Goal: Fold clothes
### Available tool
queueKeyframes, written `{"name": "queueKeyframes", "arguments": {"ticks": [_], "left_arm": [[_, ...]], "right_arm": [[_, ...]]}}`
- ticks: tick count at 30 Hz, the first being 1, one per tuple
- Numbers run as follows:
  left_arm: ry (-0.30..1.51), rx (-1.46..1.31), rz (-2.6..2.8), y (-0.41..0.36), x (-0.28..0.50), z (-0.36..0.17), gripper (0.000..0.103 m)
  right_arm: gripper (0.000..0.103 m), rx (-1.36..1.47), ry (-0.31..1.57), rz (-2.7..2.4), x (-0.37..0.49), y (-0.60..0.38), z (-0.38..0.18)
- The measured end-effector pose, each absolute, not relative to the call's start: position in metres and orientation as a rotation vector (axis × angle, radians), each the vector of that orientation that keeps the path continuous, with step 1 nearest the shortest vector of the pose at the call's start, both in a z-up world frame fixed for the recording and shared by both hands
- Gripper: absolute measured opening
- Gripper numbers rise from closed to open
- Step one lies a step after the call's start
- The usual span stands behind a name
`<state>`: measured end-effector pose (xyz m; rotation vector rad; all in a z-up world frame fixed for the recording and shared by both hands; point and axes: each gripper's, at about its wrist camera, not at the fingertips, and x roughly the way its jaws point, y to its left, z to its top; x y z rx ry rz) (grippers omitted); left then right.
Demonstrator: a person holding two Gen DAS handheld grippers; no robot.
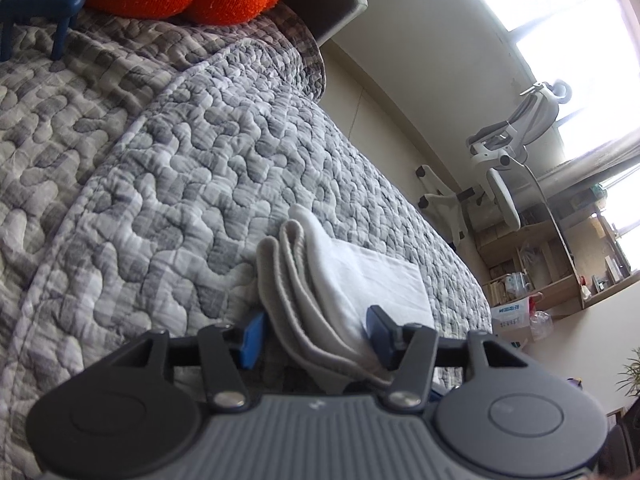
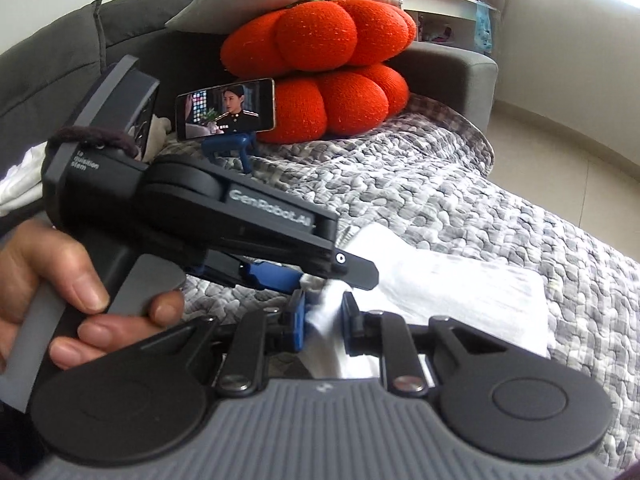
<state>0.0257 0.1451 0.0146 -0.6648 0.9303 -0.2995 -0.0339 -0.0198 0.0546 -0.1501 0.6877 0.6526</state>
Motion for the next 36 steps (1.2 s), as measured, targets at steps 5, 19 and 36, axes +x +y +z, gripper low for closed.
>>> {"name": "queueKeyframes", "arguments": {"ticks": [5,19,36], "left_arm": [[0.914,-0.601,-0.289,0.138,0.025,0.016,0.031],[0.898,-0.511,-0.273,0.132,0.023,0.015,0.019],[0.897,-0.468,-0.263,0.126,0.022,0.015,0.019]], "right_arm": [[0.020,-0.194,0.696,0.663,-0.040,-0.013,0.051],[0.028,-0.190,0.739,0.743,-0.042,-0.020,0.048],[0.036,0.144,0.902,0.376,0.010,-0.090,0.035]]}}
